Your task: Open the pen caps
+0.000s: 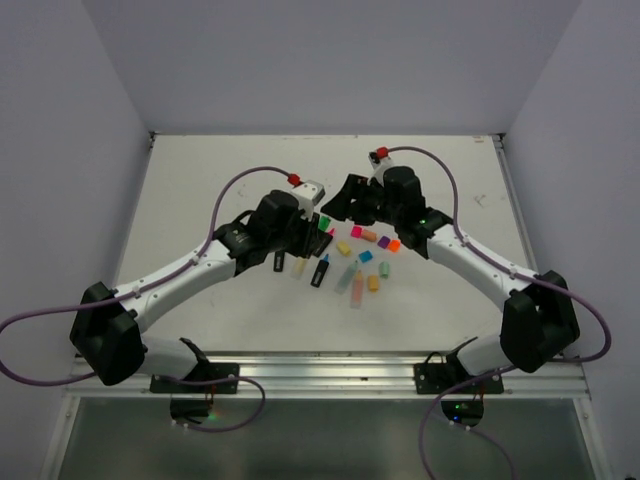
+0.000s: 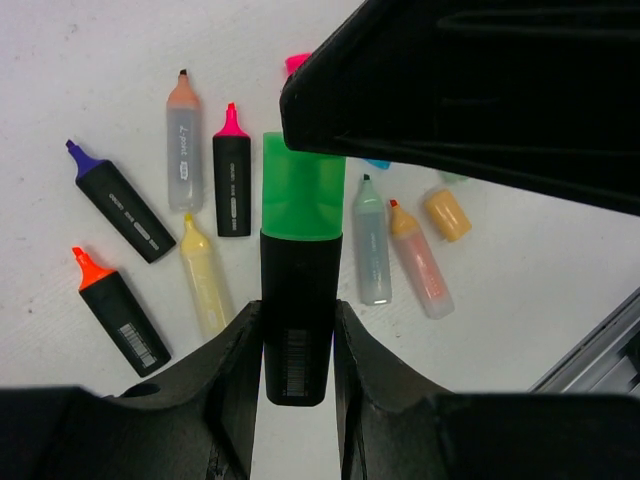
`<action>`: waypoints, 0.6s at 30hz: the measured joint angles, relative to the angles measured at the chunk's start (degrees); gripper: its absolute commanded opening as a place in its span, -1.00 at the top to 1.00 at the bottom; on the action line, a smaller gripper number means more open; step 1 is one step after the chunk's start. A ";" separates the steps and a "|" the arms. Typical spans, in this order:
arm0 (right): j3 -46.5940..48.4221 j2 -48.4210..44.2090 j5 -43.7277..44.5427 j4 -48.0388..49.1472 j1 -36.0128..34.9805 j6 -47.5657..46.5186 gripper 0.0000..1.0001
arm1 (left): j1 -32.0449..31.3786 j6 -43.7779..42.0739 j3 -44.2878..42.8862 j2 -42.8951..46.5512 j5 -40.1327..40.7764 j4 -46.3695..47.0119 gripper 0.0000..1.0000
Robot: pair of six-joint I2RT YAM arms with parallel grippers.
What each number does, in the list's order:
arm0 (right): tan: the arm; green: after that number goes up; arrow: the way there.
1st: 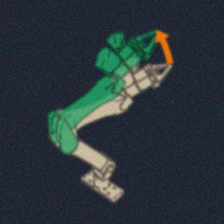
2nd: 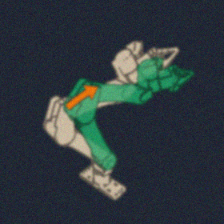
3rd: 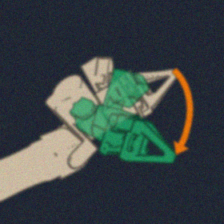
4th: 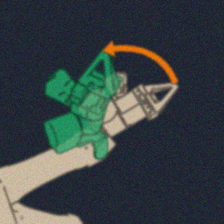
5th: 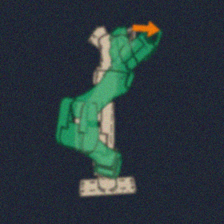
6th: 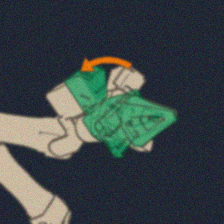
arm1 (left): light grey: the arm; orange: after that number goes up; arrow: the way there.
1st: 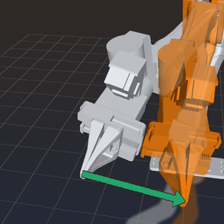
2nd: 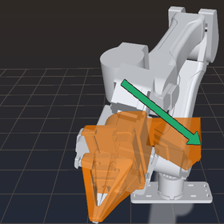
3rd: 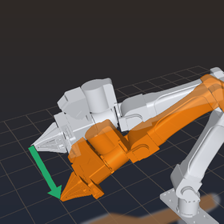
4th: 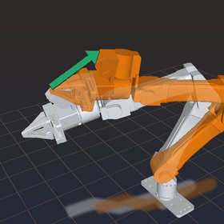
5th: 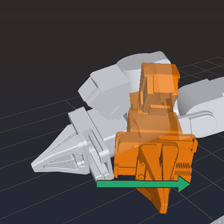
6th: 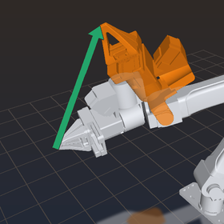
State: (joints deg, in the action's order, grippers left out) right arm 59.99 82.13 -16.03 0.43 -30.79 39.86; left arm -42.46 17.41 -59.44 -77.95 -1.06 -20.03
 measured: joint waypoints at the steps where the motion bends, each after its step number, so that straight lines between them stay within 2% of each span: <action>1: 0.00 0.39 -0.04 0.07 -0.13 0.24 -0.27 | 0.00 0.00 0.00 0.00 0.04 0.09 0.90; 5: 0.00 1.60 -0.48 0.17 -0.70 0.68 -0.07 | -0.02 0.02 0.00 0.00 0.11 0.42 0.91; 11: -0.50 2.19 -2.91 1.75 -1.01 1.77 0.04 | -0.07 0.50 0.00 0.00 0.24 1.16 0.92; 18: -1.36 2.91 -4.50 3.61 -1.09 2.56 0.32 | -0.07 1.33 0.00 0.00 0.26 2.03 0.94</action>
State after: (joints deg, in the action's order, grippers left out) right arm 58.63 85.03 -20.53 4.03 -31.88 42.41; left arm -42.52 18.74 -59.44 -77.95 -0.80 -18.00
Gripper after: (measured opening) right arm 0.372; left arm 0.336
